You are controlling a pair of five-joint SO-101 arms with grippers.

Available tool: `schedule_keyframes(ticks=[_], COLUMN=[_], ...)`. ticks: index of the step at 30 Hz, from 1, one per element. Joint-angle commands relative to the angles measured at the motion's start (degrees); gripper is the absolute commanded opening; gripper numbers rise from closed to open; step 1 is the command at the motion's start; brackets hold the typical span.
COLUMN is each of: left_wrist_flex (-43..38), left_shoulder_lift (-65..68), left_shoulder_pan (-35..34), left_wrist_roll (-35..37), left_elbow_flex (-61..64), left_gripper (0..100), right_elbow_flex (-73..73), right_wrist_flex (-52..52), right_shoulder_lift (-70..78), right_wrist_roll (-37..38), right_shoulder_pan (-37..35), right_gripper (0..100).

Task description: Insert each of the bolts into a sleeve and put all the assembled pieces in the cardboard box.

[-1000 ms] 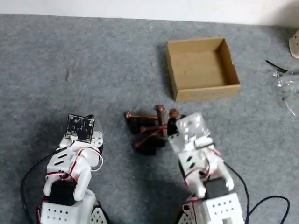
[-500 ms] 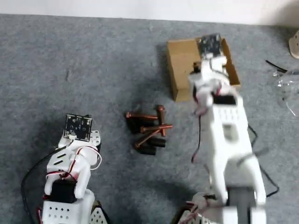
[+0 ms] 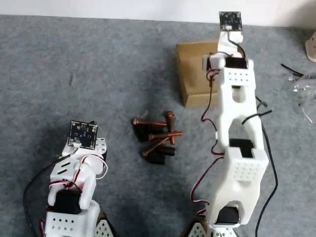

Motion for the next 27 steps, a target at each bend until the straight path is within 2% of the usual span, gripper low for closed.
schedule_keyframes(ticks=[1, 7, 15, 20, 27], left_wrist_flex=[-1.3, -1.3, -1.3, -1.7, -1.7], left_shoulder_lift=[-0.7, -0.7, -0.7, -0.7, -0.7], left_shoulder_pan=[-0.6, -0.6, -0.6, -0.7, -0.7], left_wrist_roll=[-0.1, -0.2, -0.3, -0.3, -0.3], left_elbow_flex=[-0.3, -0.3, -0.3, -0.3, -0.3], left_gripper=[1, 1, 1, 1, 1], right_elbow_flex=[-9.0, -15.5, -17.3, -17.8, -24.7], right_wrist_flex=[3.8, 10.3, 13.9, 18.4, 32.6], right_shoulder_lift=[1.5, 6.0, 8.1, 7.4, 4.6], right_wrist_roll=[-0.4, -0.4, -0.4, -0.4, -0.3], right_shoulder_pan=[0.7, 0.7, 0.8, 0.7, -2.2], right_gripper=[1.0, 2.6, 28.7, 29.3, 29.3])
